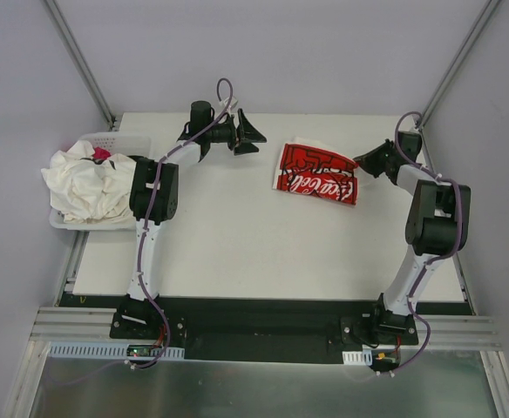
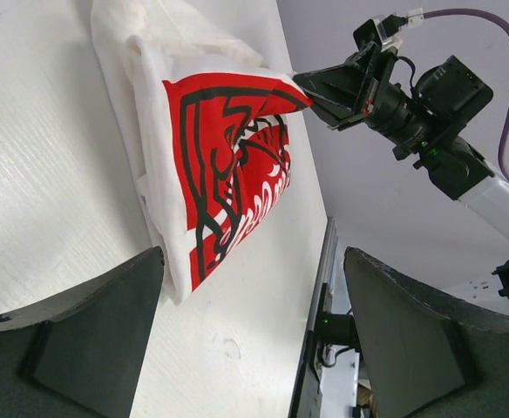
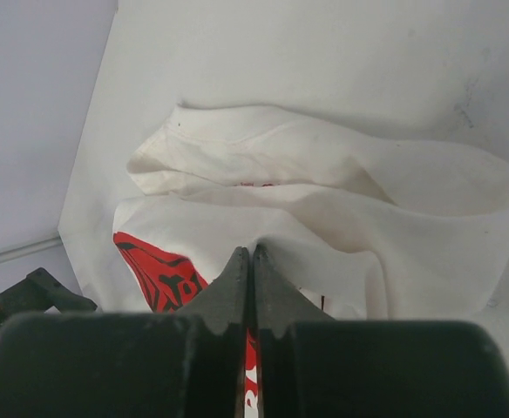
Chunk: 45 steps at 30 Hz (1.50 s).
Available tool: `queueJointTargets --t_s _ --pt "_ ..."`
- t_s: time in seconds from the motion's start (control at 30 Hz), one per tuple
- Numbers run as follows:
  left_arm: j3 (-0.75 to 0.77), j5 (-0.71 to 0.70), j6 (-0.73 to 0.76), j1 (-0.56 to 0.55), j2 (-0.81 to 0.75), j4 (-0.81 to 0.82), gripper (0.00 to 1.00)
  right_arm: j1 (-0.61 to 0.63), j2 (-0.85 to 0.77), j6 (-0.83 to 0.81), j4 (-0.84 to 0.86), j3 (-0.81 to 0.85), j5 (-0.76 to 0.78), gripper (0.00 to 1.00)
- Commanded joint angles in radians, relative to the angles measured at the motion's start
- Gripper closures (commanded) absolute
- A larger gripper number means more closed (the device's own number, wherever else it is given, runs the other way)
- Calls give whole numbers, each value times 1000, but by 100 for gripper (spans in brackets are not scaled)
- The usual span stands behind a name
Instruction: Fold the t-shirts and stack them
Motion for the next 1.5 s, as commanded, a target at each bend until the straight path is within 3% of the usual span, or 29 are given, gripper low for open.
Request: queueJointTargets --t_s 0.0,0.23,0.57,0.93,1.13,1.47 --pt "22 32 6 1 -21 30 17 -51 -114 -8 22 -1 7 99" --pt "0 24 12 -5 -29 30 17 -113 -180 -22 10 -47 5 99" --pt "-9 18 20 -11 -29 19 17 -160 -156 -1 40 -90 -25 99" --pt "-13 18 31 -11 -38 7 17 -179 -172 -1 28 -167 21 99" --pt "-15 17 34 -11 -47 7 17 -180 -277 4 1 -257 99 99" --pt "97 18 -15 -34 51 9 16 -183 -297 -18 -35 -265 107 99"
